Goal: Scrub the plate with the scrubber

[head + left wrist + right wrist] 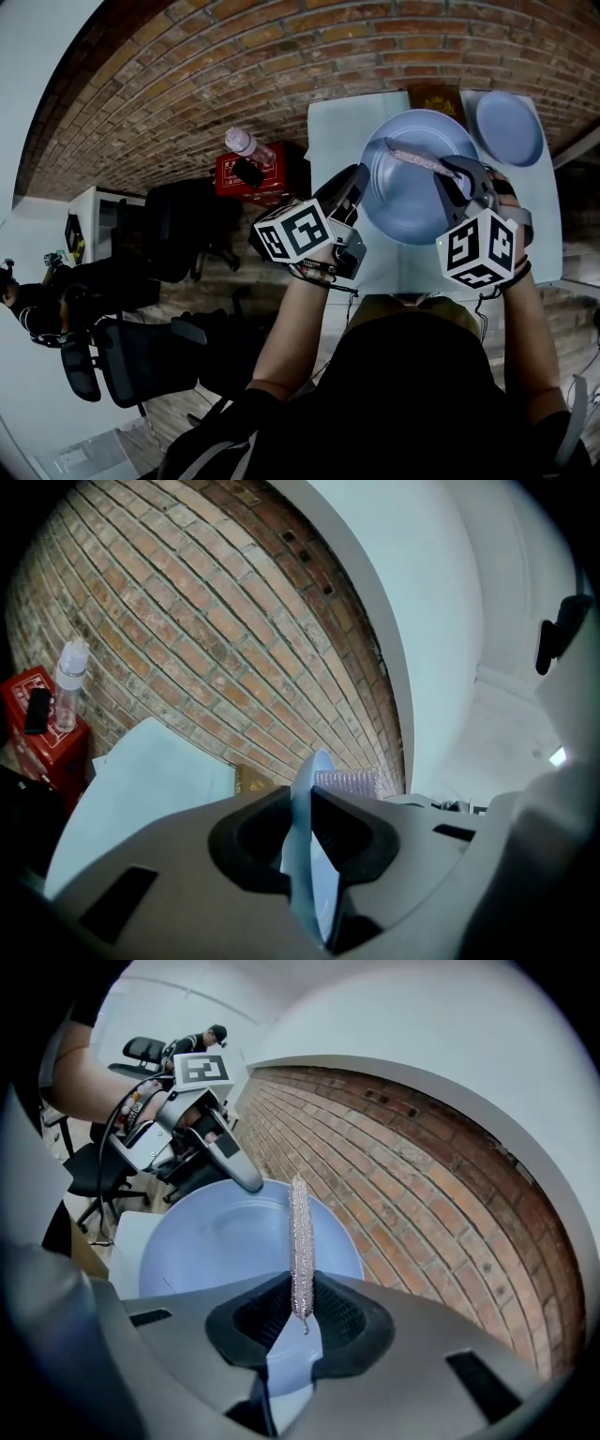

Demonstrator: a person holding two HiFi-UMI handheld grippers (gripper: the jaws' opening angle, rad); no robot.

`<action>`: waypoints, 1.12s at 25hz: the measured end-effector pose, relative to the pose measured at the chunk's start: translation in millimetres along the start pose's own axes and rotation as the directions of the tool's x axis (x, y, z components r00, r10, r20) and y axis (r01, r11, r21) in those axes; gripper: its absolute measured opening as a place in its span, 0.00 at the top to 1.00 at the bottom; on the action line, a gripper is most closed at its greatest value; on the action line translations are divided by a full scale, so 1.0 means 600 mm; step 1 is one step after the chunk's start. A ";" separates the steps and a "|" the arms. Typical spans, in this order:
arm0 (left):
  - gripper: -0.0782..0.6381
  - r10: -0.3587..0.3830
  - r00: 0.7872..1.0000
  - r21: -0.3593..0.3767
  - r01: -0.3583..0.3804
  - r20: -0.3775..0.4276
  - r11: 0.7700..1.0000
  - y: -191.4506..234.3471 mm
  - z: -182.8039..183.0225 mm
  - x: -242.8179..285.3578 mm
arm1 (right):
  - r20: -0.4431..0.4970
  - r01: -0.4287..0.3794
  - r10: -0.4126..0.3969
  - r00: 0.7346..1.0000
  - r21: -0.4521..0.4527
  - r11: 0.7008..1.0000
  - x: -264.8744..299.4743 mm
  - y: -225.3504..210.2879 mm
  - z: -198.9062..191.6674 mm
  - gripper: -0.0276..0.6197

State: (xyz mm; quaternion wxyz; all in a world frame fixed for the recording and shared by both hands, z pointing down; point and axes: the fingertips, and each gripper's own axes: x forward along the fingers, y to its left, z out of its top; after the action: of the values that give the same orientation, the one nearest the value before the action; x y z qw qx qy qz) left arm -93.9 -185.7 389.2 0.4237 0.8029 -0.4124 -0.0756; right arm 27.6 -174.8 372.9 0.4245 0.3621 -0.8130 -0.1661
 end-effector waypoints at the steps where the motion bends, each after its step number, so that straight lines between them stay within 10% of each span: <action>1: 0.79 -0.002 1.000 -0.001 0.002 0.003 1.000 0.000 0.001 -0.001 | -0.008 0.011 -0.011 1.000 0.005 1.000 0.000 -0.007 -0.005 0.82; 12: 0.79 0.002 1.000 -0.003 -0.002 0.030 1.000 0.004 0.016 -0.011 | -0.116 0.080 -0.076 0.990 0.027 0.996 -0.017 -0.046 -0.066 0.82; 28: 0.78 0.030 0.996 0.012 -0.031 0.082 0.999 0.016 0.050 -0.028 | -0.087 -0.093 0.092 0.992 -0.006 0.996 -0.055 0.070 -0.069 0.82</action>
State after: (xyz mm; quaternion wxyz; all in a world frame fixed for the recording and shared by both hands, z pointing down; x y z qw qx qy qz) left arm -124.5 -195.0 373.4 0.4022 0.7957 -0.4419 -0.0991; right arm 54.7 -120.6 402.8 0.4685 0.3289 -0.8088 -0.1347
